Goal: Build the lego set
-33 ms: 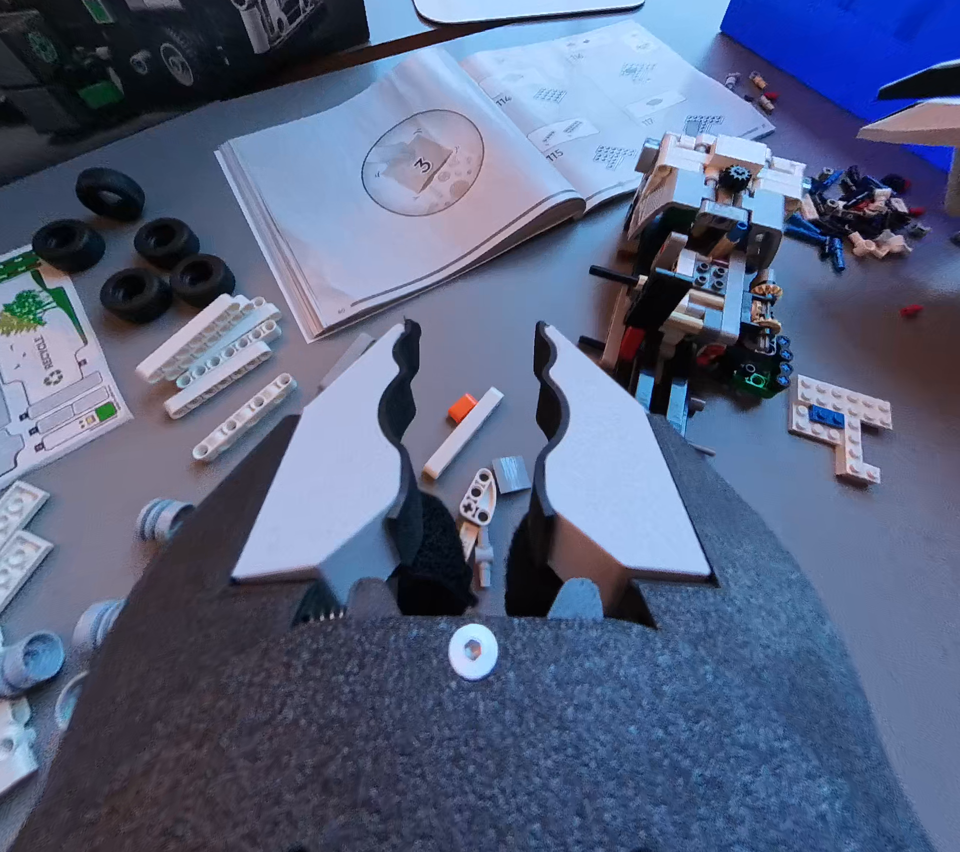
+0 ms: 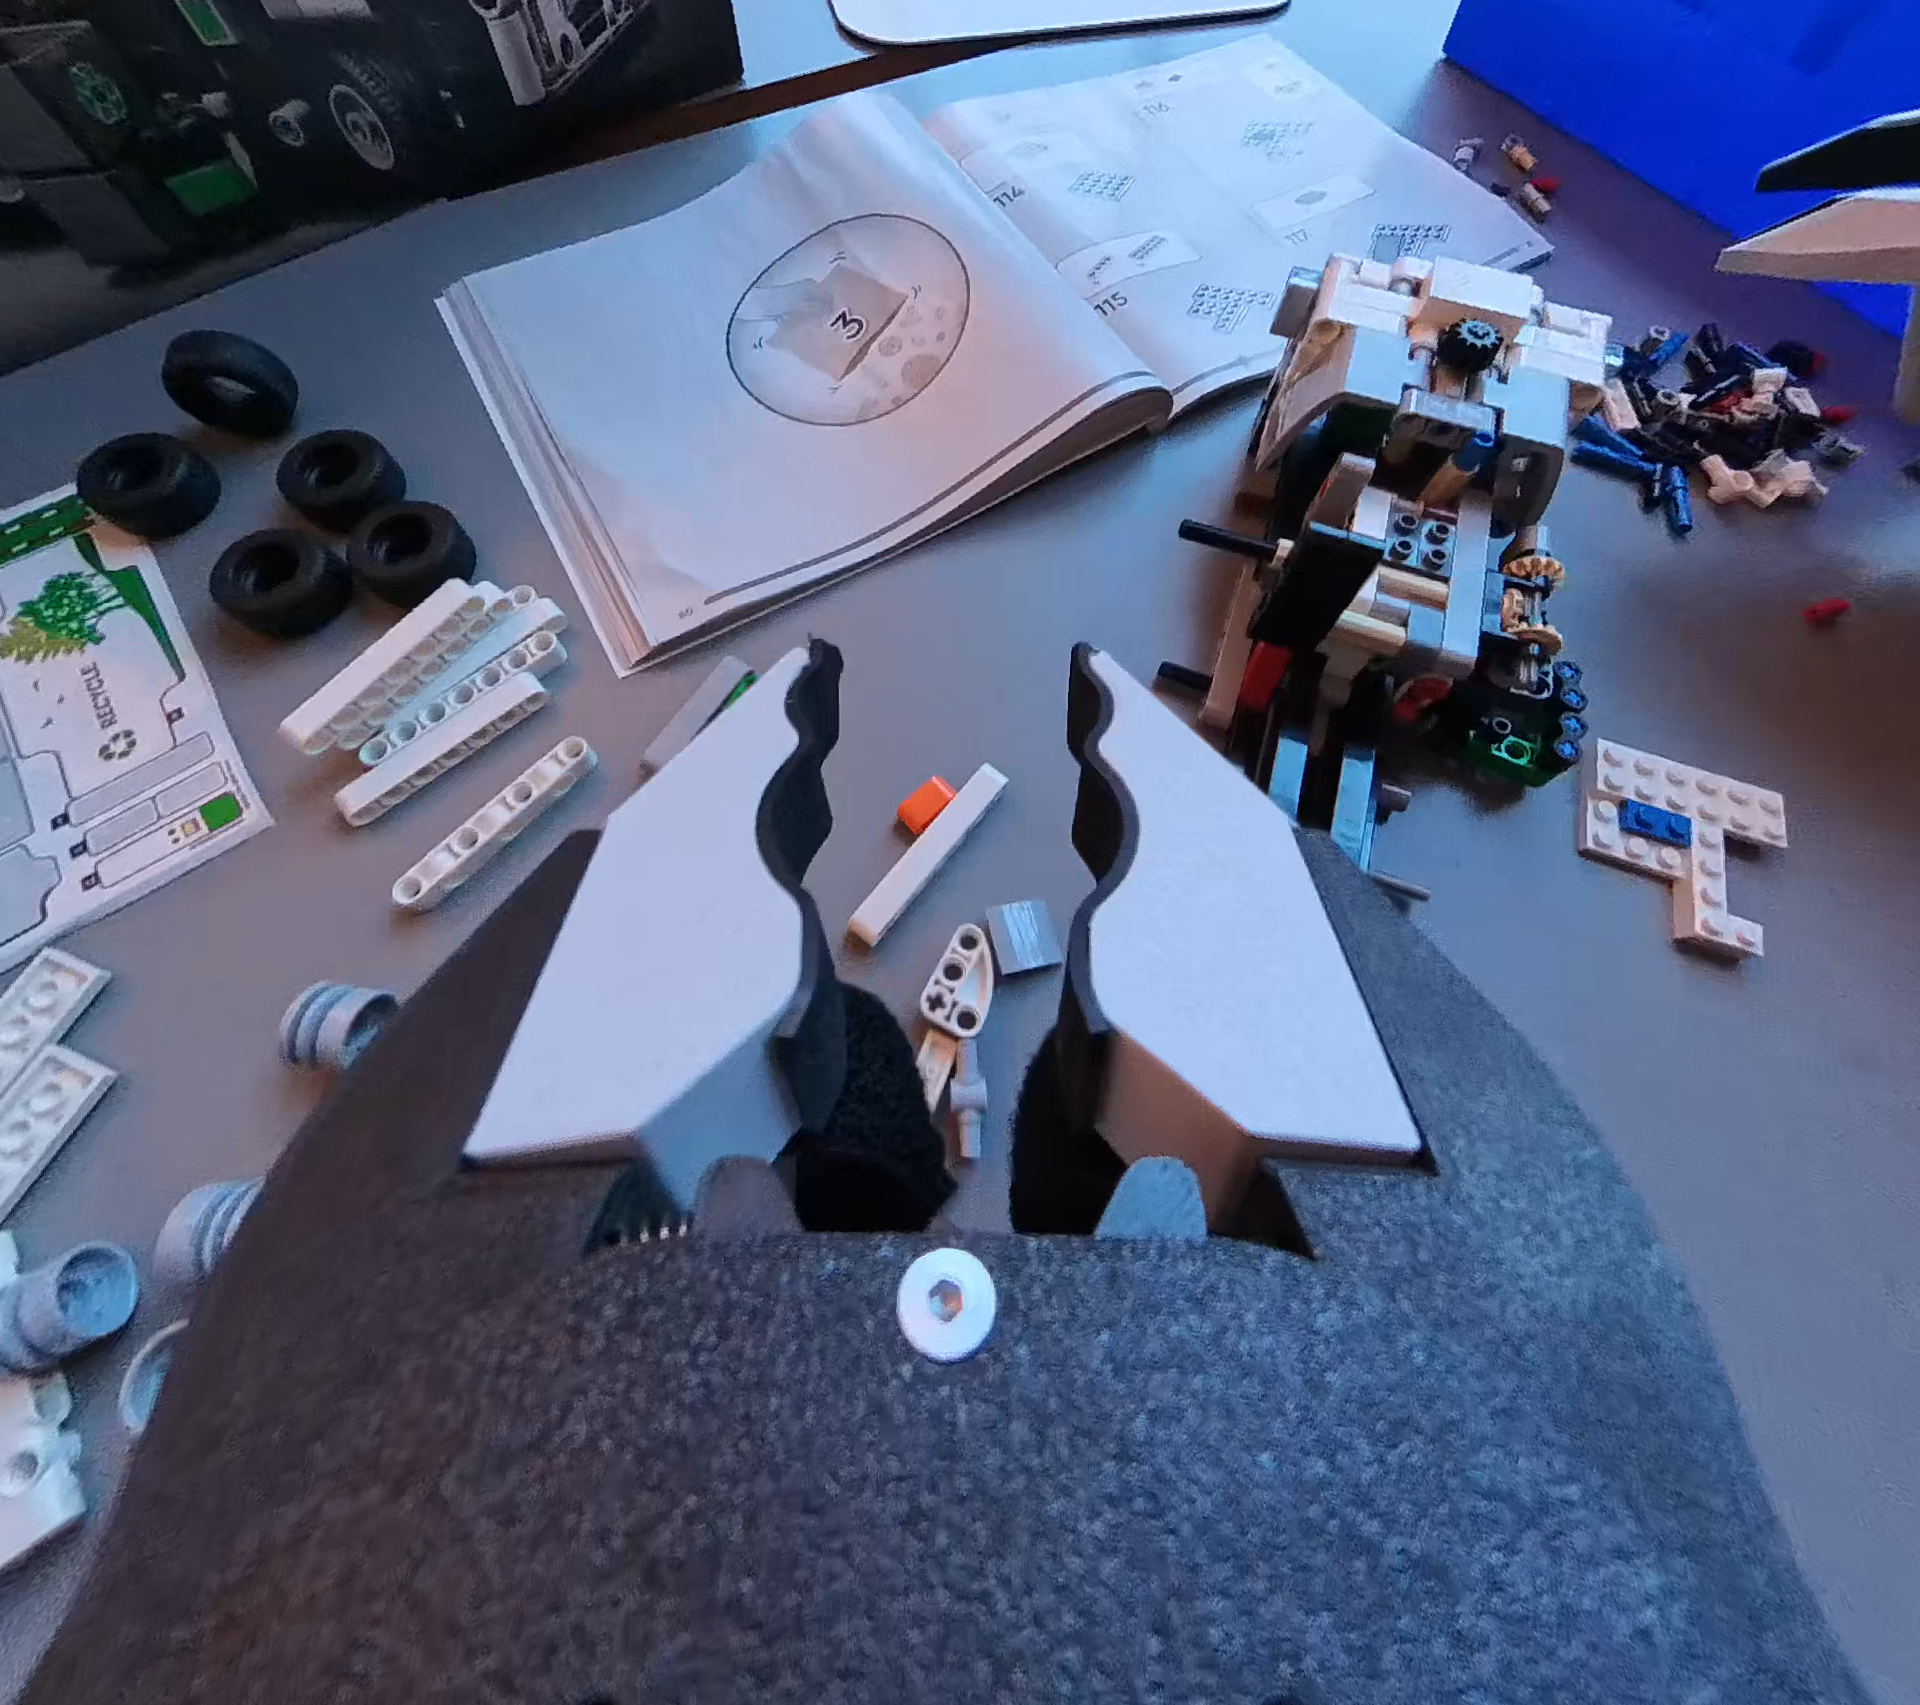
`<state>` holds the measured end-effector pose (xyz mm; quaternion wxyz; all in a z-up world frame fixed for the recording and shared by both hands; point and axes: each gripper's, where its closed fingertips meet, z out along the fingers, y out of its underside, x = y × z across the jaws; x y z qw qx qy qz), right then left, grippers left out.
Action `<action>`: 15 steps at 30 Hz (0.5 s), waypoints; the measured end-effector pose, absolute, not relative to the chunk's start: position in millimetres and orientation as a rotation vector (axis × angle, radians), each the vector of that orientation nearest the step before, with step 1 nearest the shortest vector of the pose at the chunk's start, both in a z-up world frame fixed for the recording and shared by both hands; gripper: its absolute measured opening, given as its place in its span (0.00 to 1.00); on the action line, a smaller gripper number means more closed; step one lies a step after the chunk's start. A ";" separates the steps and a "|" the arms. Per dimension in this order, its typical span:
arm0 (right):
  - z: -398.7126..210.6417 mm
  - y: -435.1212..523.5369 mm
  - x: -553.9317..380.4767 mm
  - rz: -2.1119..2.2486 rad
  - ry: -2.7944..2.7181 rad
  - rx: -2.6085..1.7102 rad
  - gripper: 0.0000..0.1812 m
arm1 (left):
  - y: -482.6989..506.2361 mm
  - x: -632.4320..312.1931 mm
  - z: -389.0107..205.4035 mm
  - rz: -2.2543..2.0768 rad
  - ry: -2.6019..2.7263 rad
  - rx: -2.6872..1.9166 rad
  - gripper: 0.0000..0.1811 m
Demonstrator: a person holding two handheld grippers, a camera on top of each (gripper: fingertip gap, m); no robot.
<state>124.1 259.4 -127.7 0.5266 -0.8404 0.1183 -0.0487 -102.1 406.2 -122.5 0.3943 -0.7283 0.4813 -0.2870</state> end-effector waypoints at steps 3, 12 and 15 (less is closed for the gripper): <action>-128.8 260.6 123.4 -0.121 0.274 -2.020 0.27 | 402.9 -110.4 -121.6 -0.737 1.201 -1.855 0.24; -123.5 242.8 59.0 0.164 0.240 -1.983 0.29 | 408.1 -225.7 -120.9 -0.704 1.126 -2.099 0.27; -126.1 228.4 37.7 0.177 0.224 -1.974 0.29 | 412.3 -275.6 -127.1 -0.564 1.104 -2.163 0.29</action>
